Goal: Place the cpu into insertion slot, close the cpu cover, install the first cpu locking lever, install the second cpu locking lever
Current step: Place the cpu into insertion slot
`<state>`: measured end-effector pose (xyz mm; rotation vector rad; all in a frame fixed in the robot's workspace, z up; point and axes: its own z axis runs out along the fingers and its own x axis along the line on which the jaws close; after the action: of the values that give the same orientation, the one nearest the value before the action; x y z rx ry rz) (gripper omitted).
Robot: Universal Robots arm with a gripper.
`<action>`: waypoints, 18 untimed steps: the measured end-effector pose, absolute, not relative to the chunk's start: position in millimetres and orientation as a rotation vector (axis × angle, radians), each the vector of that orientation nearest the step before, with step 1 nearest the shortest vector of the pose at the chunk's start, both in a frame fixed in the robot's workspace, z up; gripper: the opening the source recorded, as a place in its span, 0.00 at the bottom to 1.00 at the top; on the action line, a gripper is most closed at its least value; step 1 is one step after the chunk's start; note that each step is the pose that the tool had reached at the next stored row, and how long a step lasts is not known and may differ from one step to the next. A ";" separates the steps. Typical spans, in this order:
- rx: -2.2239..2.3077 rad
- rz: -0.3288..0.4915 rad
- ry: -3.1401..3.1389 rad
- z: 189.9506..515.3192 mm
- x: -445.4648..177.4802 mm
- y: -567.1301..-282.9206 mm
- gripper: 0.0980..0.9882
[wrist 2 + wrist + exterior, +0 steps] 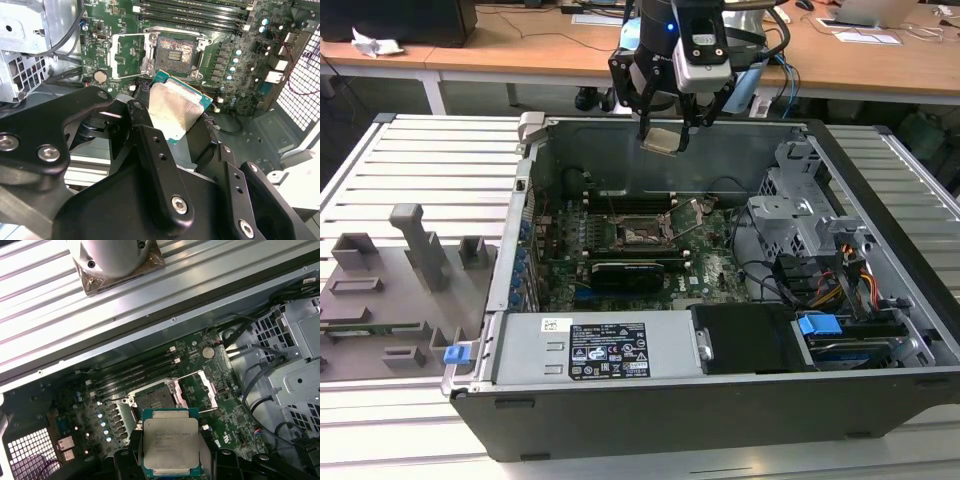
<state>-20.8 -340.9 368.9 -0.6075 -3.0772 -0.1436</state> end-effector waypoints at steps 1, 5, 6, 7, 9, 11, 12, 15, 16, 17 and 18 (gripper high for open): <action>-0.610 -0.144 -3.077 368.9 -20.8 -340.9 0.49; -0.621 -0.144 -3.075 368.9 -20.8 -340.9 0.49; -0.624 -0.144 -3.075 368.9 -20.8 -340.9 0.49; -0.626 -0.144 -3.074 368.9 -20.8 -340.9 0.49; -0.632 -0.144 -3.073 368.9 -20.8 -340.9 0.49; -0.637 -0.144 -3.072 368.9 -20.8 -340.9 0.49; -0.641 -0.144 -3.072 368.9 -20.8 -340.9 0.49; -0.647 -0.144 -3.070 368.9 -20.8 -340.9 0.49; -0.649 -0.144 -3.070 368.9 -20.8 -340.9 0.49; -0.652 -0.144 -3.069 368.9 -20.8 -340.9 0.49; -0.655 -0.144 -3.069 368.9 -20.8 -340.9 0.49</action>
<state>-20.8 -340.9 368.9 -0.6545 -3.0690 -0.1437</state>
